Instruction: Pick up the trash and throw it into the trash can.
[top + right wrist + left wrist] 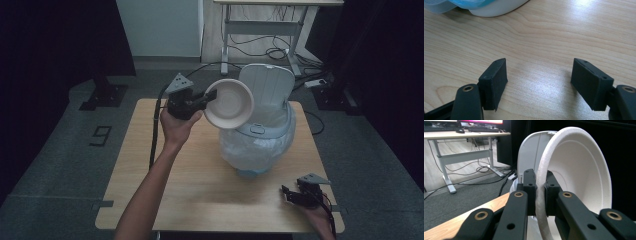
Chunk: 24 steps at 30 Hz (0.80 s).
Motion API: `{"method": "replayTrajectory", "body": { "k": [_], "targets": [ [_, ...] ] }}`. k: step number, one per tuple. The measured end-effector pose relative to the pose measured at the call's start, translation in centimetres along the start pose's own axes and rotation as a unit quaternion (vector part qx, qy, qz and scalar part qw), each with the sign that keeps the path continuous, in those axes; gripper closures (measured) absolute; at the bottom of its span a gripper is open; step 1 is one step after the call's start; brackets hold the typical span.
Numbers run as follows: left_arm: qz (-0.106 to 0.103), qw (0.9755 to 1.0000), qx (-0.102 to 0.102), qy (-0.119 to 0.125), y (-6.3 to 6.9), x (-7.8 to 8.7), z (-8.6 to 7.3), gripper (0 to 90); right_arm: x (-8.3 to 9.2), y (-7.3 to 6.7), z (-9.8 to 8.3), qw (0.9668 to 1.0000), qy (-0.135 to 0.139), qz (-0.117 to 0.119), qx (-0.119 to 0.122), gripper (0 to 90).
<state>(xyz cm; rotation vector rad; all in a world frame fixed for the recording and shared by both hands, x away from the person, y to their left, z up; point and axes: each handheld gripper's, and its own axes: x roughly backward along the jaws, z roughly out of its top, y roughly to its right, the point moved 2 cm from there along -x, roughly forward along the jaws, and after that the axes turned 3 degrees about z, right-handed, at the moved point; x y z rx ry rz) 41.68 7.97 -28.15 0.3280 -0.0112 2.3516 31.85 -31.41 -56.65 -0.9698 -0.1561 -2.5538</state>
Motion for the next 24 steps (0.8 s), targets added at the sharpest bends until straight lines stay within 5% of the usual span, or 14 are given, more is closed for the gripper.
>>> {"method": "replayTrajectory", "body": {
  "k": [24],
  "targets": [
    [-0.02, 0.9998, 0.0, -0.007, 1.7, -3.8, 1.5, 82.5, 0.0, 0.0, 0.0, 1.0, 0.0, 0.0, 0.001, 27.9]
  ]
}}
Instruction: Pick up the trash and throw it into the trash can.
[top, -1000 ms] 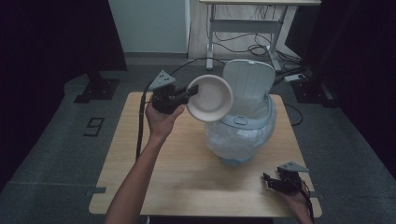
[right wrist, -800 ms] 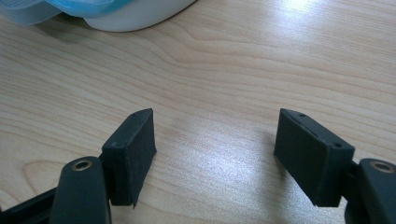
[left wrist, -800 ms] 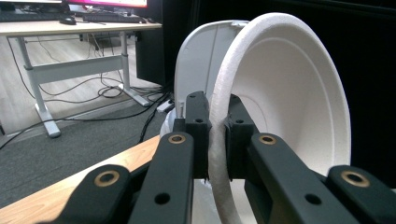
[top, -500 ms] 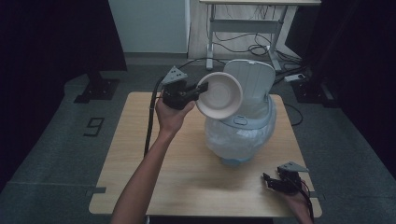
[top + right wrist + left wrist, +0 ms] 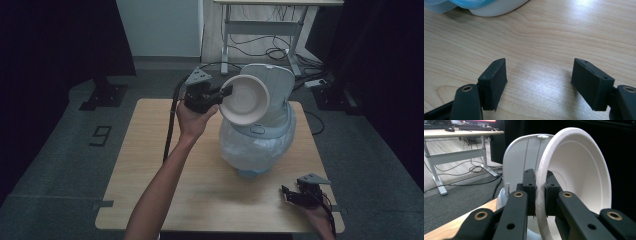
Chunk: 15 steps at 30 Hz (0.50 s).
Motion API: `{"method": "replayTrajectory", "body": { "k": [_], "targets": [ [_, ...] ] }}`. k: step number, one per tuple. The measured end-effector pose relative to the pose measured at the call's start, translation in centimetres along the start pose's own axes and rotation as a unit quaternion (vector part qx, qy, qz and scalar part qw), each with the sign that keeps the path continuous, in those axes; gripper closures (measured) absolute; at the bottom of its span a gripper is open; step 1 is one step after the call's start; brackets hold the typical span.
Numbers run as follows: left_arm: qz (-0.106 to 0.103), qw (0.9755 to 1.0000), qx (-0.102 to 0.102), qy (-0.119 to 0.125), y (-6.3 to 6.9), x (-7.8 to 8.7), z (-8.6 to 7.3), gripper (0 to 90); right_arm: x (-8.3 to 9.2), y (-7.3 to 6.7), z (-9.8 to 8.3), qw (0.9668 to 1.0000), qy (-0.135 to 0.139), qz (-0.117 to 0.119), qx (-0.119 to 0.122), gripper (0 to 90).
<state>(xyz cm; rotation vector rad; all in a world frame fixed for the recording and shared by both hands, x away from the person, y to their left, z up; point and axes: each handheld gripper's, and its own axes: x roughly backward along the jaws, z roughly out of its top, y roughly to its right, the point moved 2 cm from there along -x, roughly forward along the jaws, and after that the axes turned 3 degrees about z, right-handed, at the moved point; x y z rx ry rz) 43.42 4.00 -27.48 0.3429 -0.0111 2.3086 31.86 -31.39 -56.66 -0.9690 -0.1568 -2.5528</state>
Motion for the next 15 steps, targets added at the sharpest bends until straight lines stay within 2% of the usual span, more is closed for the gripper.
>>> {"method": "replayTrajectory", "body": {
  "k": [15],
  "targets": [
    [0.001, 1.0, 0.001, -0.005, 0.1, -1.6, 0.4, 82.2, 0.0, 0.0, 0.0, 1.0, 0.0, 0.001, 0.0, 27.8]
  ]
}}
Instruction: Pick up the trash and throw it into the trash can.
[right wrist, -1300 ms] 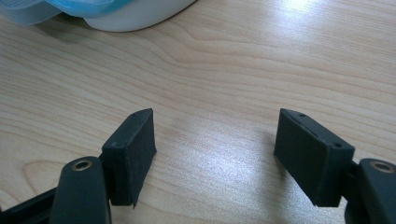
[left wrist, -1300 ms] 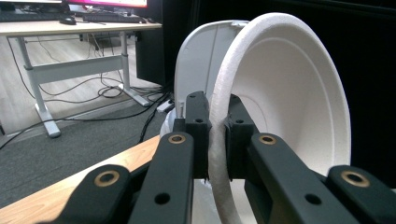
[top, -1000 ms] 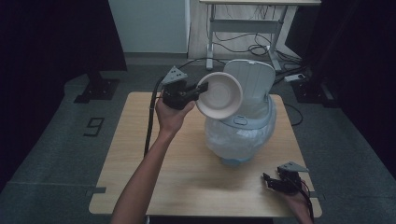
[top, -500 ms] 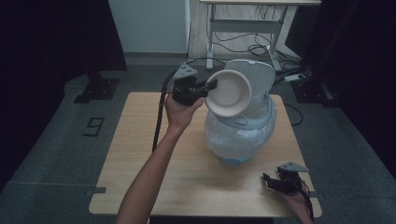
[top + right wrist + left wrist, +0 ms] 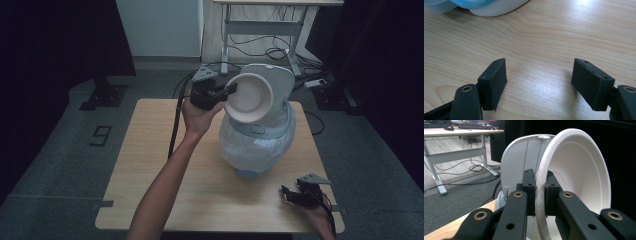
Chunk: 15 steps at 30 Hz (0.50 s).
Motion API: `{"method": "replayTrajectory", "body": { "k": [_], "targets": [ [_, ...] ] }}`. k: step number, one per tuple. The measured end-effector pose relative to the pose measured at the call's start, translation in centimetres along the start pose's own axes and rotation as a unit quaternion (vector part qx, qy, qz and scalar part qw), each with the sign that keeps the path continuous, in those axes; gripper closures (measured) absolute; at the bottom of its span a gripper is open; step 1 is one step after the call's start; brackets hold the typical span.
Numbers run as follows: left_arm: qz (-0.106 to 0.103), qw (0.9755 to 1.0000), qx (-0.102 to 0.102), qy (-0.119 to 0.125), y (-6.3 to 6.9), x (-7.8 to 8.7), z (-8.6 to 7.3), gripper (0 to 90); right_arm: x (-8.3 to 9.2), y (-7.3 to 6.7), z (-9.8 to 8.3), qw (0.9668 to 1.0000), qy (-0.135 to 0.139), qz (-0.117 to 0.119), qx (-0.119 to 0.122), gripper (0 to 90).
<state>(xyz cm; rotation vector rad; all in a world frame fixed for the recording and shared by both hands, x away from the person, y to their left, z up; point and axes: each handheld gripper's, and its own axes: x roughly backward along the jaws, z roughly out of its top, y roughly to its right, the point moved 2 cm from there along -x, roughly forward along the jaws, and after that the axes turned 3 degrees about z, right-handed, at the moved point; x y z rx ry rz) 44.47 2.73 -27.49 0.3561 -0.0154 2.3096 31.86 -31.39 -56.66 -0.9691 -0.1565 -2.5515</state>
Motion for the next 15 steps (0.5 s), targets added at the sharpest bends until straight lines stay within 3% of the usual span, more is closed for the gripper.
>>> {"method": "replayTrajectory", "body": {
  "k": [15],
  "targets": [
    [-0.004, 1.0, 0.006, -0.004, 0.1, -2.8, -0.1, 82.5, 0.0, 0.0, 0.0, 1.0, 0.0, 0.001, 0.0, 27.4]
  ]
}}
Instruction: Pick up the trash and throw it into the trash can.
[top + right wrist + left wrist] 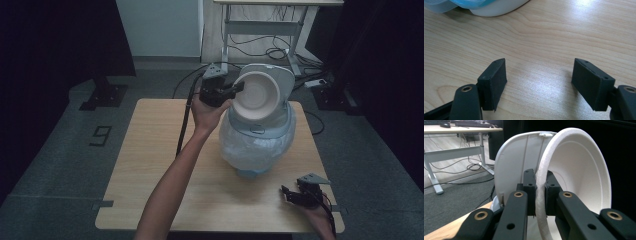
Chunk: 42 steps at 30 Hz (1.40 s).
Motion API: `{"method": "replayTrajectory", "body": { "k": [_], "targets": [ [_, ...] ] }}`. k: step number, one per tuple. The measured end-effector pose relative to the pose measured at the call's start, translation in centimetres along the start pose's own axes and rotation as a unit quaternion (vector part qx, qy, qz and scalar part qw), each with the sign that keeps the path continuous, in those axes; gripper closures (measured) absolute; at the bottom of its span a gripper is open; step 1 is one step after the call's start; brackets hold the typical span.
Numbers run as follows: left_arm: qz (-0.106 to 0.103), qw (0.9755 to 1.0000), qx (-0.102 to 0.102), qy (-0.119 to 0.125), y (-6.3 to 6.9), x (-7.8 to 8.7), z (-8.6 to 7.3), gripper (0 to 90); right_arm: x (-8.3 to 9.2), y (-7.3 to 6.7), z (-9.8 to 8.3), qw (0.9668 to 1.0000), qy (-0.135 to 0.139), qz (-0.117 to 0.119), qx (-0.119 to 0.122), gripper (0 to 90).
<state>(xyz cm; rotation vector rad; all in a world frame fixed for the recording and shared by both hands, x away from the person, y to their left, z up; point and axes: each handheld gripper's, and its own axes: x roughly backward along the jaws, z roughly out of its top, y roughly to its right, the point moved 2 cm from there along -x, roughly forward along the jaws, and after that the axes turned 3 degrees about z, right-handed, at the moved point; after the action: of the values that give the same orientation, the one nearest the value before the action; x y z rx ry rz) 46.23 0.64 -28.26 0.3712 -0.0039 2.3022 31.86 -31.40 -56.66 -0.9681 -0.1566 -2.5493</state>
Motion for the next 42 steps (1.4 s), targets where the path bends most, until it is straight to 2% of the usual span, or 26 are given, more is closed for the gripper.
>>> {"method": "replayTrajectory", "body": {
  "k": [7, 14, 17, 18, 19, 20, 22, 23, 27, 34, 40, 42],
  "targets": [
    [-0.004, 0.9999, -0.013, -0.002, 0.7, -1.7, 0.4, 82.4, 0.0, 0.0, 0.0, 1.0, 0.0, 0.0, 0.0, 27.3],
    [-0.009, 0.9999, -0.011, -0.008, 1.0, -3.3, 0.3, 82.3, 0.0, 0.0, 0.0, 1.0, 0.0, 0.0, 0.0, 27.3],
    [-0.004, 0.9999, -0.01, -0.011, 1.0, -3.9, 0.2, 80.7, 0.0, 0.0, 0.0, 1.0, 0.0, 0.0, 0.0, 27.3],
    [-0.007, 0.9998, -0.014, -0.015, 0.9, -4.3, 0.1, 76.4, 0.0, 0.0, 0.0, 1.0, 0.0, 0.0, 0.0, 27.3],
    [-0.007, 0.9998, -0.014, -0.015, 0.9, -4.3, 0.1, 68.1, 0.0, 0.0, 0.0, 1.0, 0.0, 0.0, 0.0, 27.3],
    [-0.002, 0.9997, -0.016, -0.018, 0.9, -4.6, 0.0, 68.1, 0.0, 0.0, 0.0, 1.0, 0.0, 0.0, 0.0, 27.3],
    [0.005, 0.9994, -0.012, -0.031, 0.9, -4.9, -0.1, 44.7, 0.0, 0.0, 0.0, 1.0, 0.0, 0.0, 0.0, 27.4],
    [0.003, 0.9993, -0.015, -0.033, 0.9, -4.8, -0.1, 40.7, 0.0, 0.0, 0.0, 1.0, 0.0, 0.0, 0.0, 27.3],
    [0.0, 0.9989, -0.025, -0.039, 0.9, -4.0, -0.3, 32.9, 0.0, 0.0, 0.0, 1.0, 0.0, 0.0, 0.0, 27.3],
    [0.005, 0.9994, -0.014, -0.03, 0.2, -0.7, -1.1, 31.2, 0.0, 0.0, 0.0, 1.0, -0.001, 0.0, 0.001, 27.3],
    [0.005, 0.9997, -0.007, -0.022, -1.0, 3.6, -2.6, 29.6, 0.0, 0.0, 0.0, 1.0, -0.001, 0.0, 0.0, 27.3],
    [0.012, 0.9998, -0.003, -0.017, -1.6, 5.7, -3.8, 29.5, 0.0, 0.0, 0.0, 1.0, -0.001, 0.0, 0.0, 27.3]
  ]
}}
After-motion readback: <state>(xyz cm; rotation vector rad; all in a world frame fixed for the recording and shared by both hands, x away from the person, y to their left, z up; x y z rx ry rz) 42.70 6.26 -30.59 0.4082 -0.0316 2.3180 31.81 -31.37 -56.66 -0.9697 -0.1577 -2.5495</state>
